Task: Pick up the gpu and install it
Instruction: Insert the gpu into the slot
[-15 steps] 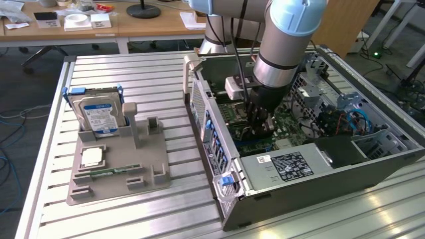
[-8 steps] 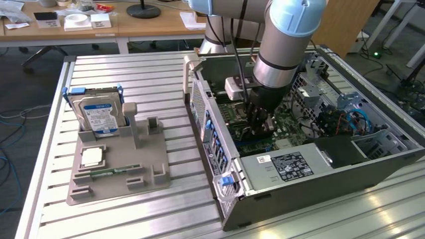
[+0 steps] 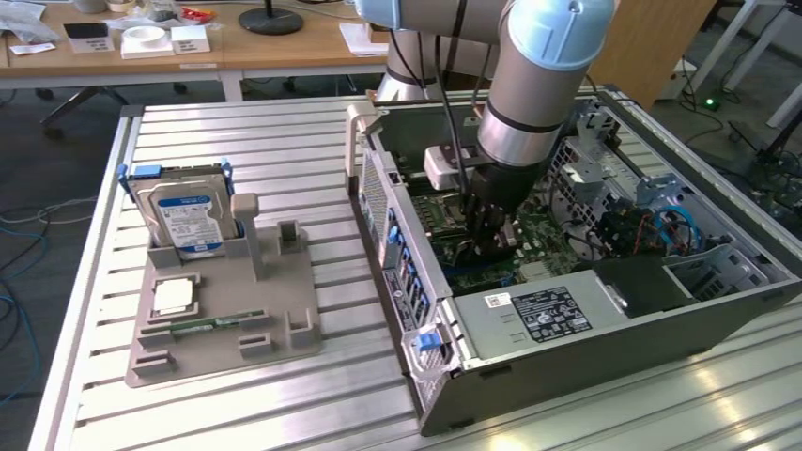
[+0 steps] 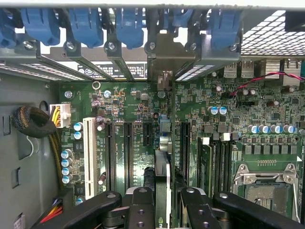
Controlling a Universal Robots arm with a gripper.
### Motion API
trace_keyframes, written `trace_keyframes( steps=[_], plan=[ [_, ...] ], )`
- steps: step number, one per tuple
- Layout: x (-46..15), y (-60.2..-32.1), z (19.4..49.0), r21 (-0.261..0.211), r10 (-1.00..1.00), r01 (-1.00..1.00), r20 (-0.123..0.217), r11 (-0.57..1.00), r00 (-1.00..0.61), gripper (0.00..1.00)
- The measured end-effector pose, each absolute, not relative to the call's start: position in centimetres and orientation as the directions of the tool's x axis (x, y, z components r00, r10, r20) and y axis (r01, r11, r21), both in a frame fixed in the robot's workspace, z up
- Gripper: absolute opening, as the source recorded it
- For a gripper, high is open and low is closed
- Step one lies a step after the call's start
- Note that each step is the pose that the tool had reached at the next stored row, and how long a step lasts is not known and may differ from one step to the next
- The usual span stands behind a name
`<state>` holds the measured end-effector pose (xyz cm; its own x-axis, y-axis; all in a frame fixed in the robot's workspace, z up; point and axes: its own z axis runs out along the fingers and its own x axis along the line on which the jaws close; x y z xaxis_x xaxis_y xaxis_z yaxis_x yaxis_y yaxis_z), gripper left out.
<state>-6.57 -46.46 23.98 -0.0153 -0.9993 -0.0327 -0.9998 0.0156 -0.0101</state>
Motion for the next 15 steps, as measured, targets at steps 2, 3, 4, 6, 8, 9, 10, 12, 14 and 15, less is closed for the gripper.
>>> trace_keyframes(
  steps=[2, 3, 4, 6, 8, 9, 10, 12, 14, 15],
  plan=[
    [-6.57, -46.46, 23.97, -0.01, -0.999, -1.0, -0.033, 0.016, -0.015, 0.26],
    [-6.58, -46.46, 23.97, -0.01, -0.999, -1.0, -0.033, 0.016, -0.015, 0.26],
    [-6.58, -46.46, 23.96, -0.01, -0.999, -1.0, -0.033, 0.016, -0.015, 0.26],
    [-6.59, -46.46, 23.92, -0.01, -0.999, -1.0, -0.033, 0.016, -0.015, 0.26],
    [-6.61, -46.46, 23.92, -0.01, -0.999, -1.0, -0.033, 0.016, -0.015, 0.26],
    [-6.62, -46.46, 23.91, -0.01, -0.999, -1.0, -0.033, 0.016, -0.015, 0.26],
    [-6.64, -46.46, 23.91, -0.01, -0.999, -1.0, -0.033, 0.016, -0.015, 0.26],
    [-6.67, -46.46, 23.88, -0.01, -0.999, -1.0, -0.033, 0.016, -0.015, 0.26],
    [-6.69, -46.46, 23.87, -0.01, -0.999, -1.0, -0.032, 0.016, -0.015, 0.26],
    [-6.69, -46.46, 23.86, -0.01, -0.999, -1.0, -0.033, 0.016, -0.015, 0.26]
  ],
)
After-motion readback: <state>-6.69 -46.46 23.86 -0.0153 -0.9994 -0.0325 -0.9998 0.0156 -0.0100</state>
